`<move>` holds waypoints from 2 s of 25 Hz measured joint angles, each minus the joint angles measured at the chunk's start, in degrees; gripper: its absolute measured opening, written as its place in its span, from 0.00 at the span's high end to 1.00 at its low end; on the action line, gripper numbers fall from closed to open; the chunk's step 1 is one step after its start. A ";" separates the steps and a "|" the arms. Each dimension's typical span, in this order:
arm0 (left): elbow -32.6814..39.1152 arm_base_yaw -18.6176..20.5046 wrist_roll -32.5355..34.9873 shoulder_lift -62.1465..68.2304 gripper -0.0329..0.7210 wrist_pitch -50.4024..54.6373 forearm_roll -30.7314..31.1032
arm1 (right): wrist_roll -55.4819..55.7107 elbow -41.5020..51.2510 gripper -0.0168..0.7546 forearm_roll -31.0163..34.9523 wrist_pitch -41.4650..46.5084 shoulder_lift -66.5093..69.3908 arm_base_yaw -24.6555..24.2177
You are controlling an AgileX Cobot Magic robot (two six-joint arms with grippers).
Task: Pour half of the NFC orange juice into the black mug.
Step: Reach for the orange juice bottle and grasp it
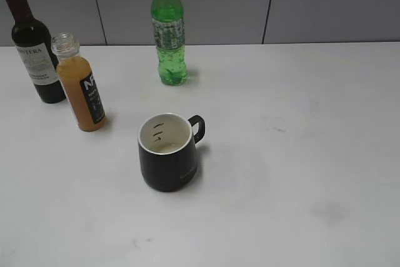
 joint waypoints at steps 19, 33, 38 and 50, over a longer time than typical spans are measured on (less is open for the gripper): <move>0.00 0.00 0.00 0.00 0.69 0.03 0.00 | 0.47 5.61 0.21 -4.14 10.88 -39.75 -18.42; 0.00 0.04 0.00 0.00 0.69 0.03 0.00 | 1.30 5.67 0.21 -4.67 11.05 -39.75 -18.83; 0.00 0.04 0.00 0.00 0.69 0.03 0.00 | 1.30 5.67 0.21 -4.67 11.05 -39.75 -18.83; 0.00 0.04 0.00 0.00 0.69 0.03 0.00 | 1.38 5.67 0.21 -4.67 11.05 -39.75 -18.83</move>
